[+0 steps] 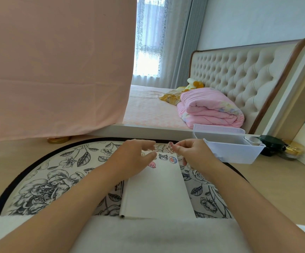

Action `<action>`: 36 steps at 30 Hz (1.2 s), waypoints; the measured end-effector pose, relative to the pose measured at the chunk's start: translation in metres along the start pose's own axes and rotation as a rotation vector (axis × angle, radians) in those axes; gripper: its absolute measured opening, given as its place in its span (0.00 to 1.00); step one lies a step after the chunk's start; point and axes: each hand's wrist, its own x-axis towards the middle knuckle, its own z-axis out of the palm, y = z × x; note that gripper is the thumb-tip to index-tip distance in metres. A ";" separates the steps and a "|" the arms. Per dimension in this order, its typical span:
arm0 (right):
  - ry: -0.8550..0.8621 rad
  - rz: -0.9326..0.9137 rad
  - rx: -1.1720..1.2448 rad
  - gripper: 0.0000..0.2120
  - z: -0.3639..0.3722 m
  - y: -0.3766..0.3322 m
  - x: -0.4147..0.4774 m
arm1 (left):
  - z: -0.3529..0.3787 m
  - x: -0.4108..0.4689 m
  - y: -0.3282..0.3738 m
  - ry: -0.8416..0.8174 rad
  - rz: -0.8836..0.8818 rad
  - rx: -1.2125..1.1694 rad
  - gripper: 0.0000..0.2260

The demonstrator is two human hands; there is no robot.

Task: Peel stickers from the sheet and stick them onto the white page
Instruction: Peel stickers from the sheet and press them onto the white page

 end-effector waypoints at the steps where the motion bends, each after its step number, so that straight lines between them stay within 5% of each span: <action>1: -0.024 0.036 -0.009 0.11 -0.001 0.002 0.001 | 0.000 -0.001 -0.004 -0.031 0.026 0.074 0.18; 5: -0.168 0.127 -0.100 0.14 0.007 0.008 0.004 | 0.006 -0.002 -0.012 -0.129 0.102 0.271 0.21; 19: -0.222 0.029 -0.483 0.21 0.024 0.004 0.017 | 0.010 0.000 -0.015 -0.120 0.118 0.289 0.22; 36: 0.000 -0.118 -0.757 0.10 0.028 -0.001 -0.003 | 0.009 -0.006 -0.006 -0.104 0.252 0.190 0.10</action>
